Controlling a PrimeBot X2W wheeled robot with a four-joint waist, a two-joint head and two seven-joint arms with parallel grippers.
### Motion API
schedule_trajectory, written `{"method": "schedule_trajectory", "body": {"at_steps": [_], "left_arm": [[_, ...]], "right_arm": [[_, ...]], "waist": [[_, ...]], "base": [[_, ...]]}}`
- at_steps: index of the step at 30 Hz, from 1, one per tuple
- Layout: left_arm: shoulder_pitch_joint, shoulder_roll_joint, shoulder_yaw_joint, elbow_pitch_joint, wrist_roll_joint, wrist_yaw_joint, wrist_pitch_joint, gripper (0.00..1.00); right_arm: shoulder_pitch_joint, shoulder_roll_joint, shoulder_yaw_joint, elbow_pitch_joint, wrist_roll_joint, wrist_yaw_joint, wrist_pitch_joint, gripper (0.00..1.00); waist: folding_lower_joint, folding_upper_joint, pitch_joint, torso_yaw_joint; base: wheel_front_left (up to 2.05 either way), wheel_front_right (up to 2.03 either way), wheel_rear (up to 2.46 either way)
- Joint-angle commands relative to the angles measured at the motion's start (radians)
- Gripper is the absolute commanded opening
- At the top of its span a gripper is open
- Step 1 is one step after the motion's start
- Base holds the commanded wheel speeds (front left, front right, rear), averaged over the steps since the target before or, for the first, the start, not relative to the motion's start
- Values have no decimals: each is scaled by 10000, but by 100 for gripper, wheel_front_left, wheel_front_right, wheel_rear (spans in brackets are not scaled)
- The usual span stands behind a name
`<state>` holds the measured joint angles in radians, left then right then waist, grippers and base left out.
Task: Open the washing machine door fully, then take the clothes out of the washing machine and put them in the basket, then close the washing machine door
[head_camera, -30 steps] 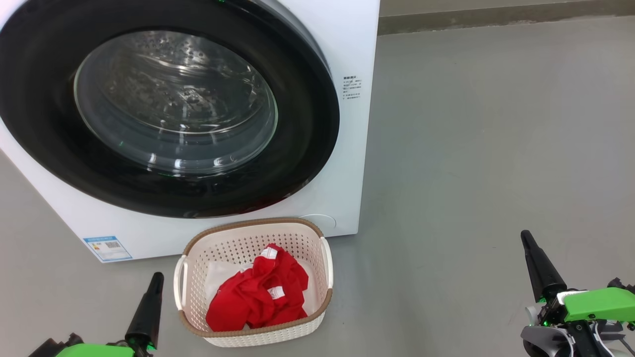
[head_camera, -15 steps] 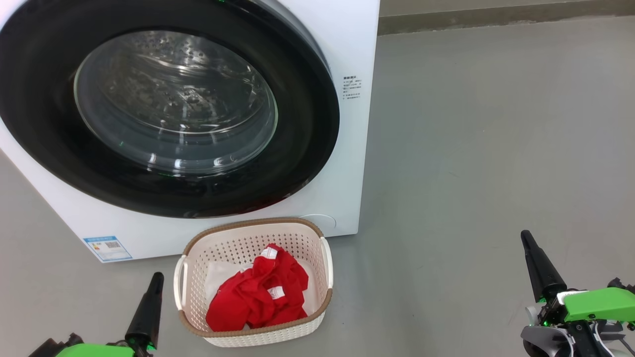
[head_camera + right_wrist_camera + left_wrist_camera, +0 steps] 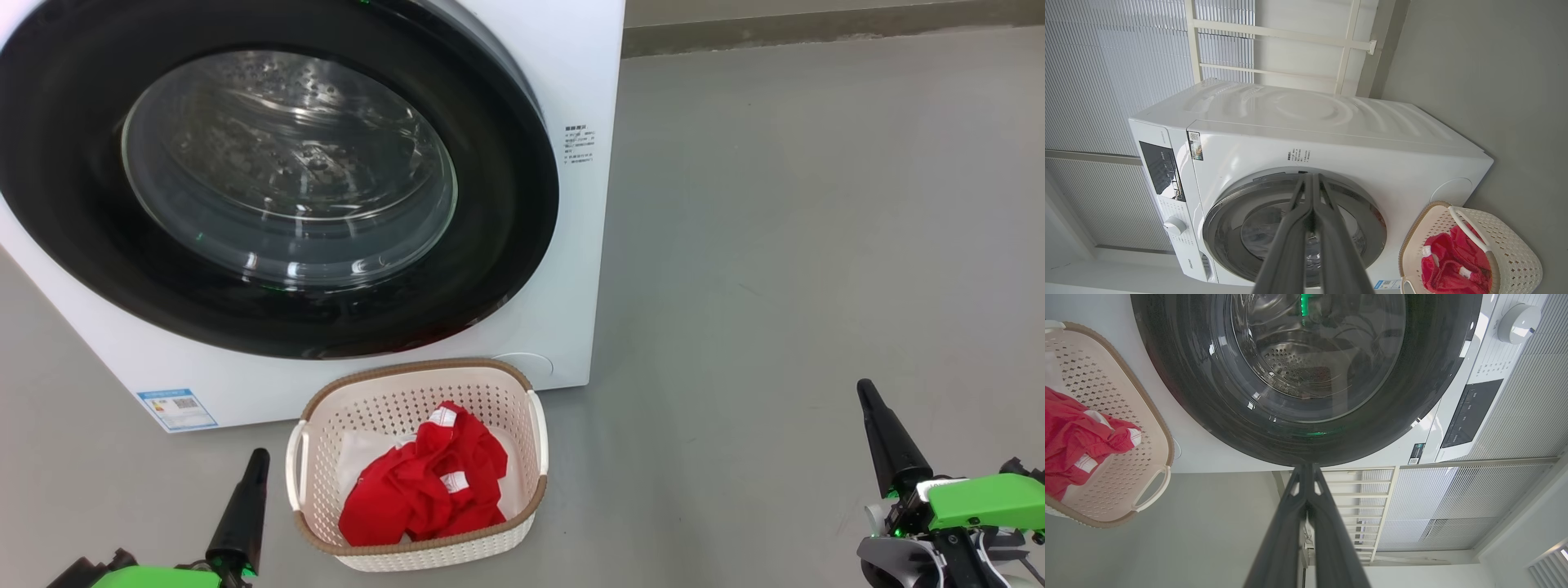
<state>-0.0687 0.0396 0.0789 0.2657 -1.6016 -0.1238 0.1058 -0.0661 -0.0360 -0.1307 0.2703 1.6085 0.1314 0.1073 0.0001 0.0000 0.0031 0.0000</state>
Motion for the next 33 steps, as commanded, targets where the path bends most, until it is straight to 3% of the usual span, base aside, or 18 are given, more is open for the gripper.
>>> {"method": "schedule_trajectory", "body": {"at_steps": [1, 33], "left_arm": [[-394, 106, 350, -204, -69, -69, 76, 0], [-394, 106, 349, -205, -70, -69, 75, 0]], "right_arm": [[-418, -143, 168, -255, 1, -7, 60, 0], [-418, -143, 169, -255, 1, -7, 59, 0]], "waist": [[-1, 0, 0, 0], [-1, 0, 0, 0]], "base": [[0, 0, 0], [0, 0, 0]]}}
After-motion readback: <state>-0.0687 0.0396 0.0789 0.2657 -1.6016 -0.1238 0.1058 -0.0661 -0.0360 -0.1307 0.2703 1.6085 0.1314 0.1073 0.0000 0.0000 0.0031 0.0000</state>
